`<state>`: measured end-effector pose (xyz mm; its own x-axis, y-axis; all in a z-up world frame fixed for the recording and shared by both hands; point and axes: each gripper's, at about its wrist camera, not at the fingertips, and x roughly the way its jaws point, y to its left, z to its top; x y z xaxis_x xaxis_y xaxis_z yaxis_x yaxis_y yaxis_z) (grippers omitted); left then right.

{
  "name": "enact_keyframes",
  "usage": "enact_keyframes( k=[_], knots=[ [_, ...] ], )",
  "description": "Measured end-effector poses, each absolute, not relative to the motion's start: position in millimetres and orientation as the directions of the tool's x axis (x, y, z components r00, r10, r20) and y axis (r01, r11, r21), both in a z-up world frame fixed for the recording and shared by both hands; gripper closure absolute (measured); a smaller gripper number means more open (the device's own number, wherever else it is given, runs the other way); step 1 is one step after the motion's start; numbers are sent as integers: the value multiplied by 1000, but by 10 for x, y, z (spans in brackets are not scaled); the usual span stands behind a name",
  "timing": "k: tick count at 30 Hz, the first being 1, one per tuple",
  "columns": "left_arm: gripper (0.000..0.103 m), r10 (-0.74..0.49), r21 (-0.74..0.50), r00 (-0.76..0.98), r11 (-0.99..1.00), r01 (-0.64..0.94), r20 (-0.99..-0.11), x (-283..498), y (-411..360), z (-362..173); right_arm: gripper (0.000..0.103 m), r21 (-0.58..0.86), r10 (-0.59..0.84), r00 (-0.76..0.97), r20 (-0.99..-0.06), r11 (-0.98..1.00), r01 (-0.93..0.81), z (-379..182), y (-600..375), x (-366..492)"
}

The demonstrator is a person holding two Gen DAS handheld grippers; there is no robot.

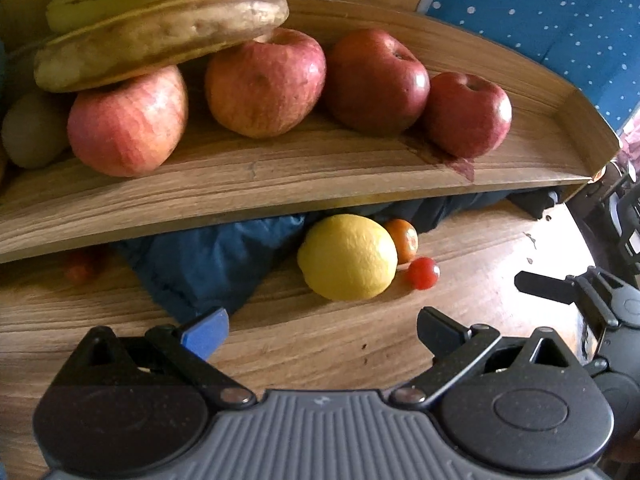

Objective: Organize fruits
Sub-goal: 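Withdraw both open tools from the tray toward the lemon and tomato, then close right tool on the cherry tomato while left tool grasps the lemon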

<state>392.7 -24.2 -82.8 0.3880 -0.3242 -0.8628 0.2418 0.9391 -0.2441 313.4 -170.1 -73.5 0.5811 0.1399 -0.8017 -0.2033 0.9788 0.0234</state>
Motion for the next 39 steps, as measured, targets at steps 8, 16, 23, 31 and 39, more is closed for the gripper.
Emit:
enact_keyframes(
  k=[8, 16, 23, 31, 39],
  knots=[
    [1, -330, -262, 377, 939, 222, -865, 4041, -273, -880, 1, 53, 173, 577, -798, 974, -219, -857, -1671, 3254],
    [2, -340, -271, 376, 936, 225, -862, 4116, -345, -902, 6, 39, 167, 603, -780, 975, -220, -906, -1662, 3344],
    [10, -357, -290, 371, 930, 225, -857, 4148, -410, -940, 17, 43, 179, 597, -782, 971, -234, -951, -1665, 3396],
    [26, -385, -318, 374, 920, 228, -844, 4179, -468, -992, 34, 41, 178, 599, -781, 971, -234, -967, -1685, 3363],
    [37, -382, -321, 374, 922, 216, -845, 4194, -457, -1031, 50, 30, 169, 610, -774, 972, -232, -1003, -1638, 3366]
  ],
)
